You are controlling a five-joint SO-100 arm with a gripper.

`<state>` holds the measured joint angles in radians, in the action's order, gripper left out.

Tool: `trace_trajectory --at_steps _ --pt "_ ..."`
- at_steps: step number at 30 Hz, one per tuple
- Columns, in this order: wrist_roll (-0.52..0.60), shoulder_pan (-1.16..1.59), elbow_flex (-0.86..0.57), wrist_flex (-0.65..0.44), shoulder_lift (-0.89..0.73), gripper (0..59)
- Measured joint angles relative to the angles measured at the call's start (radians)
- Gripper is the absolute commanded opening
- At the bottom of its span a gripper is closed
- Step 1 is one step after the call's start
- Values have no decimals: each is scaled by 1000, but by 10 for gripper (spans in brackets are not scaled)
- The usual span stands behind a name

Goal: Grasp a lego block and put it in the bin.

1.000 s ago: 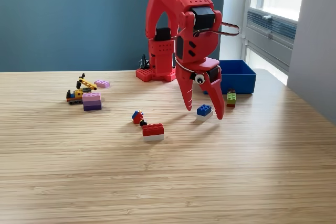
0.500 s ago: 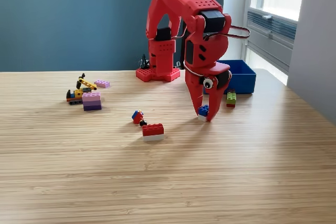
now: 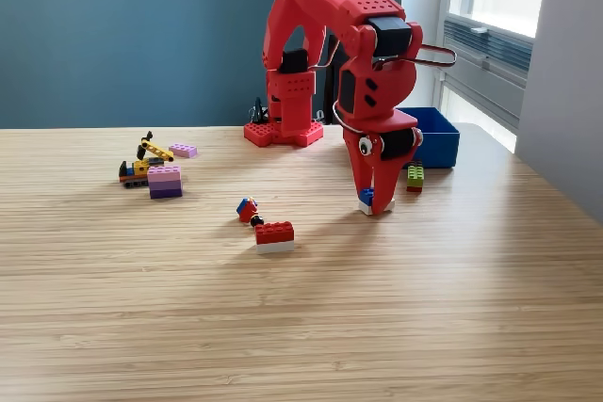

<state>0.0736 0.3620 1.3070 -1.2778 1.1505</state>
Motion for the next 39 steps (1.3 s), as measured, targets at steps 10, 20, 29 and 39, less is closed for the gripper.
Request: trace_trajectory --at_steps 10,20,29,39 --pt "143 123 32 -117 230 0" --pt "295 373 272 -186 488 0" --pt "370 572 356 -215 543 0" --pt "342 836 420 -221 543 0"
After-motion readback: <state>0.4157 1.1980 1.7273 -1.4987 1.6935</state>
